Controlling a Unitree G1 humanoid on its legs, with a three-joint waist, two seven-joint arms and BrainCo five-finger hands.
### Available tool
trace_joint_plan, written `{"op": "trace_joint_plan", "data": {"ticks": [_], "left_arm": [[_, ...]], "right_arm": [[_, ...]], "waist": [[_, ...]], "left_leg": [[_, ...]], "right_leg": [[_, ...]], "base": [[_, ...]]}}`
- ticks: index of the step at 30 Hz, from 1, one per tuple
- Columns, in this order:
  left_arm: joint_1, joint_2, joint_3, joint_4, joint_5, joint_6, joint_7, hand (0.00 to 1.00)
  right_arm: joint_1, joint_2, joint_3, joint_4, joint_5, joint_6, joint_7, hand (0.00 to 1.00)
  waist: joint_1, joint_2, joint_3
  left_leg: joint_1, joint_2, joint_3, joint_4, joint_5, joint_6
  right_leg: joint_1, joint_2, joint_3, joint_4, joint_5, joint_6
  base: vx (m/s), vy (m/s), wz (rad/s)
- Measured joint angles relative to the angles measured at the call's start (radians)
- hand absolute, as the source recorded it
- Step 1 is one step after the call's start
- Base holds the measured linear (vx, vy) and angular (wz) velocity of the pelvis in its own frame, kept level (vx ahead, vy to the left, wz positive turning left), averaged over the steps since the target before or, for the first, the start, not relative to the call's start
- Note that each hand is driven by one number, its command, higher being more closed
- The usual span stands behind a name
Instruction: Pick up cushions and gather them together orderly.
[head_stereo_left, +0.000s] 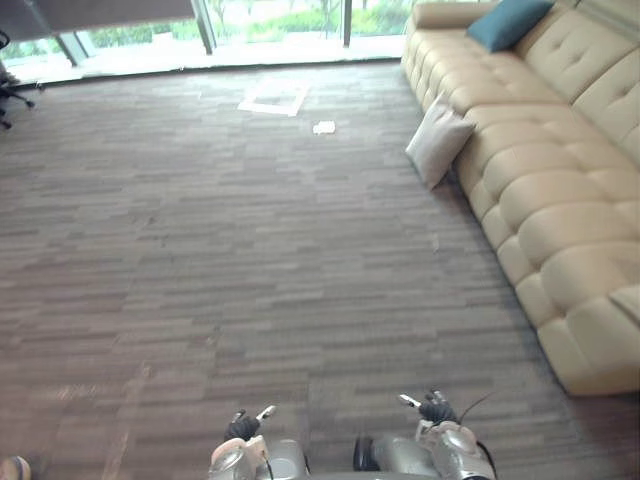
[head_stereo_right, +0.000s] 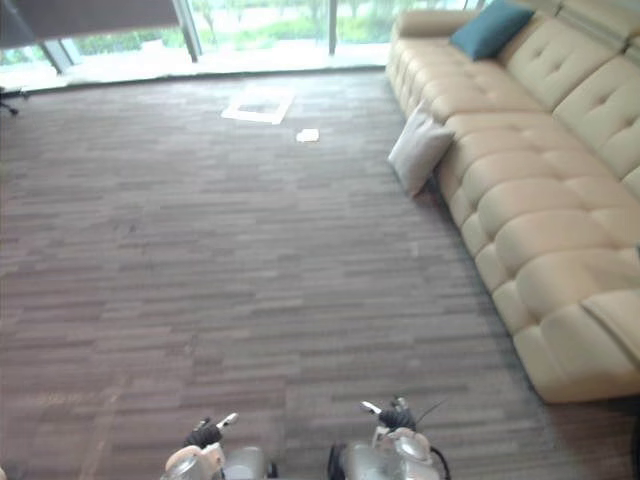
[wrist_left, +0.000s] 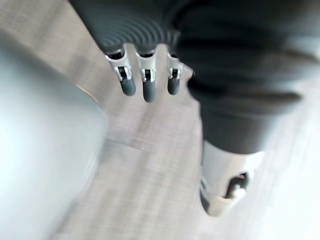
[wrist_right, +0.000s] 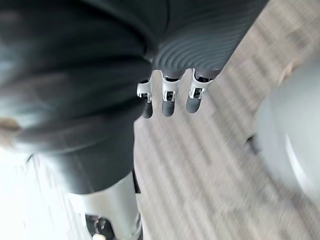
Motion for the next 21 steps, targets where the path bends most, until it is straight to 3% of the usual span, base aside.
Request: {"op": "trace_joint_plan", "data": {"ticks": [2,3,4,5,7,9,11,12,14,16,18,20,21], "left_arm": [[0.015,-0.01,0.013,-0.02,-0.006,-0.004,0.001,0.0],[0.016,-0.013,0.01,-0.021,-0.006,-0.005,0.001,0.0],[0.015,-0.019,0.009,-0.025,-0.007,-0.006,0.001,0.0],[0.014,-0.014,-0.002,-0.019,-0.006,-0.006,0.001,0.0],[0.011,0.009,-0.005,-0.017,-0.002,-0.004,0.001,0.0],[0.002,0.027,-0.019,0.003,0.001,-0.002,0.005,0.0],[0.002,0.034,-0.042,0.017,0.004,0.004,0.006,0.0],[-0.002,0.037,-0.05,0.032,0.004,0.005,0.006,0.0],[-0.013,0.03,-0.071,0.047,0.004,0.007,0.005,0.0],[-0.027,0.03,-0.071,0.053,0.004,0.008,0.005,0.0],[-0.05,0.025,-0.07,0.084,0.005,0.012,0.004,0.0],[-0.059,0.004,-0.069,0.085,0.006,0.018,0.002,0.0],[-0.056,-0.001,-0.069,0.086,0.006,0.018,0.002,0.0]], "right_arm": [[-0.011,0.01,-0.001,0.0,0.0,0.001,-0.001,0.0],[-0.013,0.007,-0.007,0.0,-0.001,0.0,-0.002,0.0],[-0.013,0.002,-0.006,0.007,-0.001,-0.001,-0.003,0.0],[-0.012,-0.003,-0.003,0.032,-0.002,0.0,-0.003,0.0],[-0.002,0.006,0.005,0.027,-0.002,0.001,-0.002,0.0],[0.022,0.008,-0.009,0.026,-0.002,0.0,-0.004,0.0],[0.037,0.0,-0.01,0.024,-0.003,-0.002,-0.001,0.0],[0.046,-0.001,-0.004,0.006,-0.004,-0.001,0.0,0.0],[0.063,-0.001,-0.005,-0.052,-0.01,-0.01,0.002,0.0],[0.063,0.0,-0.016,-0.07,-0.01,-0.018,0.009,0.0],[0.067,0.001,-0.077,-0.088,-0.01,-0.022,0.011,0.0],[0.067,0.005,-0.13,-0.085,-0.008,-0.023,0.01,0.0],[0.066,0.003,-0.132,-0.085,-0.005,-0.023,0.009,0.0]], "waist": [[0.009,0.0,-0.001],[0.019,0.002,-0.003],[0.03,0.003,-0.013],[0.041,-0.005,-0.034],[0.036,-0.051,-0.059],[0.036,-0.073,-0.058],[0.028,-0.071,-0.038],[0.017,-0.071,-0.038],[-0.009,-0.044,-0.04],[-0.014,-0.053,-0.036],[-0.027,-0.054,-0.033],[-0.043,-0.055,-0.032],[-0.054,-0.054,-0.032]], "left_leg": [[-0.061,-0.025,0.026,-0.332,0.005,0.002],[-0.07,-0.046,0.012,-0.521,0.046,-0.013],[-0.087,-0.057,-0.012,-0.606,0.137,-0.029],[-0.084,-0.085,-0.011,-0.597,0.219,0.008],[-0.074,-0.13,0.031,-0.574,0.17,0.098],[0.009,-0.186,0.047,-0.577,0.111,0.138],[0.166,-0.223,0.043,-0.631,0.047,0.132],[0.226,-0.234,0.032,-0.648,0.037,0.132],[0.365,-0.236,0.013,-0.761,0.005,0.127],[0.44,-0.239,0.003,-0.81,-0.021,0.121],[0.51,-0.234,-0.021,-0.841,-0.055,0.11],[0.599,-0.231,-0.055,-0.891,-0.089,0.09],[0.623,-0.228,-0.07,-0.898,-0.102,0.08]], "right_leg": [[0.081,-0.034,0.042,-0.062,-0.013,0.04],[0.121,-0.054,0.061,-0.1,-0.027,0.057],[0.151,-0.064,0.082,-0.132,-0.039,0.068],[0.17,-0.093,0.111,-0.139,-0.049,0.072],[0.126,-0.158,0.119,-0.032,-0.04,0.081],[0.054,-0.205,0.135,0.226,0.019,0.185],[-0.12,-0.215,0.174,0.709,0.161,0.229],[-0.186,-0.209,0.166,0.842,0.151,0.235],[-0.34,-0.194,0.065,0.925,0.086,0.202],[-0.453,-0.194,-0.024,0.849,0.042,0.183],[-0.511,-0.188,-0.156,0.61,0.037,0.15],[-0.514,-0.143,-0.227,0.254,0.12,0.123],[-0.515,-0.128,-0.225,0.19,0.141,0.109]], "base": [[0.67,0.182,-0.58],[0.69,0.266,-0.61],[0.84,0.371,-0.83],[0.75,0.354,-0.63],[0.75,0.349,-0.28],[0.68,0.338,-0.09],[0.57,0.284,-0.03],[0.61,0.257,0.16],[0.5,0.181,0.22],[0.44,0.093,0.15],[0.49,0.025,0.33],[0.62,-0.047,0.48],[0.71,-0.11,0.64]]}}
